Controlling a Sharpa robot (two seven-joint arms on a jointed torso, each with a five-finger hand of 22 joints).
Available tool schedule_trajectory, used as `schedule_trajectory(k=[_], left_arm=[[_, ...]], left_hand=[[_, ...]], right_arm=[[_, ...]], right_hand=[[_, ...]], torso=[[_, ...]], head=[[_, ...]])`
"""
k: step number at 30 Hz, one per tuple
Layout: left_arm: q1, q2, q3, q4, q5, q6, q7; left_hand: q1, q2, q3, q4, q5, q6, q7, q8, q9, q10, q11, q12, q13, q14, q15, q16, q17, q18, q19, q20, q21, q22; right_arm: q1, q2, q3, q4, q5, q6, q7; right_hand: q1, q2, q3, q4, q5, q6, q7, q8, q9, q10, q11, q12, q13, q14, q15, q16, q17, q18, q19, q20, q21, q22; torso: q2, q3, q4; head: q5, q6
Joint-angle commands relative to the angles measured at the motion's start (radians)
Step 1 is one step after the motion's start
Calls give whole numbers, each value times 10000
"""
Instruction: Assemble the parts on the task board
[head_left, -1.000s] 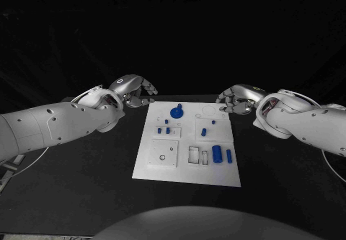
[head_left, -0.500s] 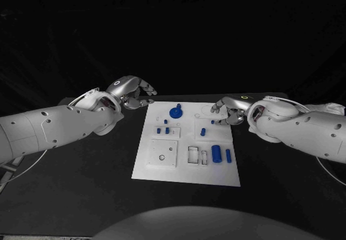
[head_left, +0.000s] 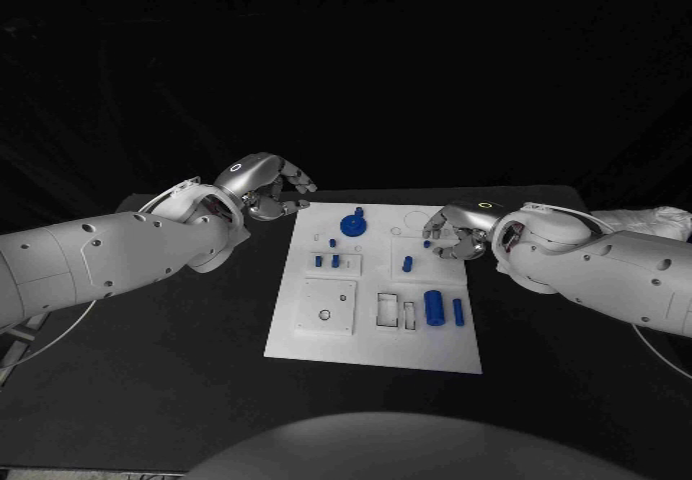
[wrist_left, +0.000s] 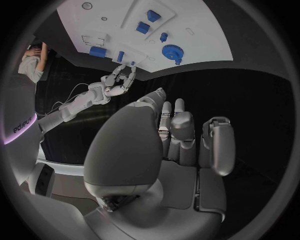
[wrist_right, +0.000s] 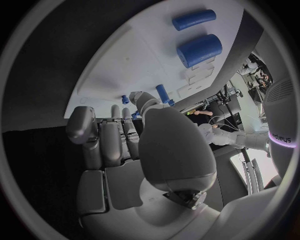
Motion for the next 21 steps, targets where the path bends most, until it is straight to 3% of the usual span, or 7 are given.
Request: schedule_trajectory(k=[1, 9, 21], left_arm=[[-5, 5, 3, 32, -37, 175, 101], [-33, -16, -3, 67, -105, 281, 39], [-108, 50, -6, 49, -812, 229, 112]], left_hand=[[109, -14, 50, 1, 35, 44, 2, -43, -17, 86, 4, -53, -14, 32, -9, 51, -19, 1, 663, 40, 38, 2329], [127, -15, 69, 20, 30, 50, 20, -52, -20, 121, 1, -46, -22, 20, -12, 41, -42, 2, 660, 38, 31, 2327], [288, 0, 174, 12, 56, 74, 73, -77, -31, 213, -32, -38, -57, -1, -26, 42, -56, 6, 654, 29, 18, 2323]], right_arm=[[-59, 49, 3, -50, -245, -172, -149], [-138, 192, 5, -158, -254, -463, -160], [-229, 511, 7, -518, -254, -372, -296]], right_hand=[[-98, -86, 143, -9, -4, 33, -18, -18, 16, 170, -10, 93, -12, 29, -62, 75, 174, -169, 88, -1, 82, 1364], [-176, -66, 460, -102, -164, 150, 140, 3, 55, 450, -82, 334, 19, 175, -104, 264, 289, -216, 268, -31, 345, 1440], [-299, -33, 618, -135, -426, 265, 269, 28, 80, 491, -95, 452, 35, 205, -104, 308, 277, -226, 308, -44, 393, 1447]], torso=[[-7, -3, -9], [-4, 0, 0], [2, -6, 2]], head=[[10, -1], [-1, -1], [-45, -1]])
